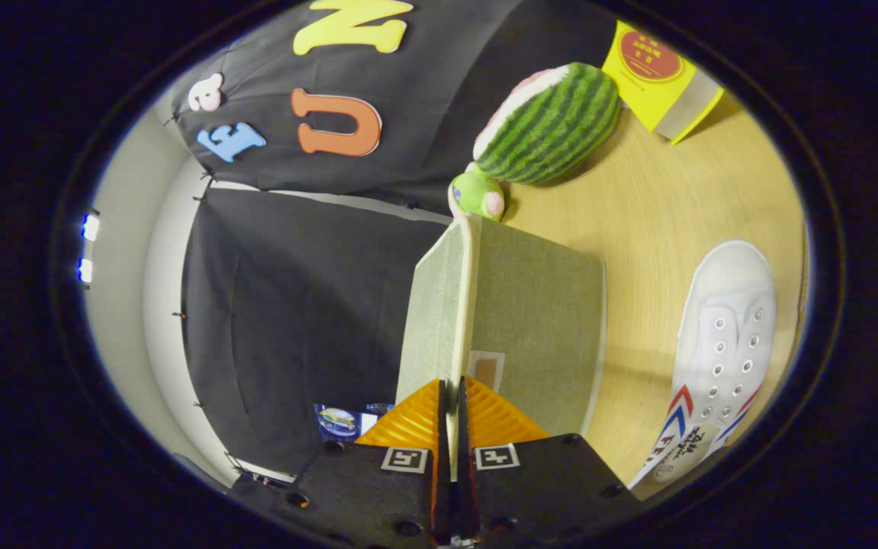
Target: Open the storage box then place both shoes into the box .Put the left shoe in first, then the right shoe, with the right side of both shoes facing outward in a uniform manner.
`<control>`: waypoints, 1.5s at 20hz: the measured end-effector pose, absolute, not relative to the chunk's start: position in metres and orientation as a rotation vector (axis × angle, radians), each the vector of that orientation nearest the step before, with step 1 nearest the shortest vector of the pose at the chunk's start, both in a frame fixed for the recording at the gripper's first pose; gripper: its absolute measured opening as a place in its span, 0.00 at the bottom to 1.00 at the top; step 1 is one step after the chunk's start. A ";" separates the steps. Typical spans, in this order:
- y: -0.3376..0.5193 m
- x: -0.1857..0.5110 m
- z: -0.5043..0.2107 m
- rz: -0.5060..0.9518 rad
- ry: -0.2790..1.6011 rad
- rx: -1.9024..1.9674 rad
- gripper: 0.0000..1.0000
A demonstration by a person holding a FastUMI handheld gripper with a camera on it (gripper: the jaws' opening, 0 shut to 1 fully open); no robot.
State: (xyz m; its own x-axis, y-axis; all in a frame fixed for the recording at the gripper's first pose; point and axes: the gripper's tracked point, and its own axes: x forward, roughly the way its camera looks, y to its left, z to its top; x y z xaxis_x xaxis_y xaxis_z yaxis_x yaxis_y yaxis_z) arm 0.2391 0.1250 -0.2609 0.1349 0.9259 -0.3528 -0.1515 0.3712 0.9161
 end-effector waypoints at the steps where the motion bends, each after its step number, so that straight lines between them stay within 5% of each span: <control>1: 0.125 0.236 -0.256 0.934 1.152 0.838 0.08; 12: 0.155 0.213 -0.163 0.927 1.036 0.755 0.06; 27: 0.326 0.193 -0.094 0.894 0.958 0.923 0.07; 30: 0.367 0.184 -0.091 0.927 0.922 0.952 0.25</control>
State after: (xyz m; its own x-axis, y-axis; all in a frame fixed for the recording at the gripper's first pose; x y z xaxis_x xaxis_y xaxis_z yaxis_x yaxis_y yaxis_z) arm 0.1839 0.3674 -0.0906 0.3159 0.9238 -0.2161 -0.2215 0.2933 0.9300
